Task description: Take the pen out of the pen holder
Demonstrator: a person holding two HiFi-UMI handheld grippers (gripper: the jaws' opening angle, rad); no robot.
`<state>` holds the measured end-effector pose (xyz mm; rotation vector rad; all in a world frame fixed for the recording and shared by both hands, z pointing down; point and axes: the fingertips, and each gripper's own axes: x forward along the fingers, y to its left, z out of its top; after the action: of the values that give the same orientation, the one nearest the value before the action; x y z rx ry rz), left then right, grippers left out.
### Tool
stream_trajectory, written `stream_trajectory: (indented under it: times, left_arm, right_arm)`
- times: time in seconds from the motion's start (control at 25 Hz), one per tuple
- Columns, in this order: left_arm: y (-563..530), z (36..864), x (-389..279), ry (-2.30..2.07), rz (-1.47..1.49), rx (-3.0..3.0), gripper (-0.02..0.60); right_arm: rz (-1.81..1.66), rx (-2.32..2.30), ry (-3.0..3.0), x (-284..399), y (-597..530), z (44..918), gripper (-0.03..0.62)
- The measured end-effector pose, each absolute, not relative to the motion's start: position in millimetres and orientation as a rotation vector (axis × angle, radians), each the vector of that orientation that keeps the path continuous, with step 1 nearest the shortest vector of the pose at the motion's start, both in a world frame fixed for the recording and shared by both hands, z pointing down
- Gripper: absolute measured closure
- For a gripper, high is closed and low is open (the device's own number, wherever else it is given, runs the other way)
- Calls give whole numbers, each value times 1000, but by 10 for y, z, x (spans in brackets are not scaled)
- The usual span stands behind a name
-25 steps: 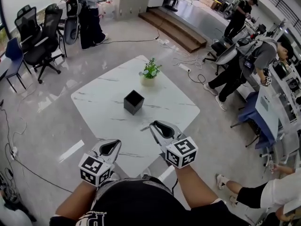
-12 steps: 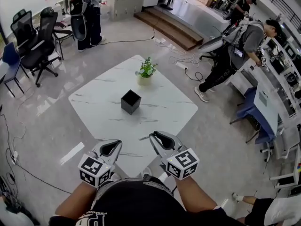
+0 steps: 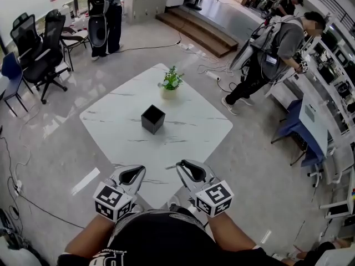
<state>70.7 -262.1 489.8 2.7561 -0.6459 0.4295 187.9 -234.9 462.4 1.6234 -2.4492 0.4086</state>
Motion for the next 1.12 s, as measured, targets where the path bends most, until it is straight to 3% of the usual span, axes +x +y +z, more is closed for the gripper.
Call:
stream_trajectory:
  times: [1.12]
  left_arm:
    - [-2659, 4905, 717, -653, 410, 2755, 525]
  right_arm:
    - [442, 1547, -2429, 1728, -2347, 4875, 525]
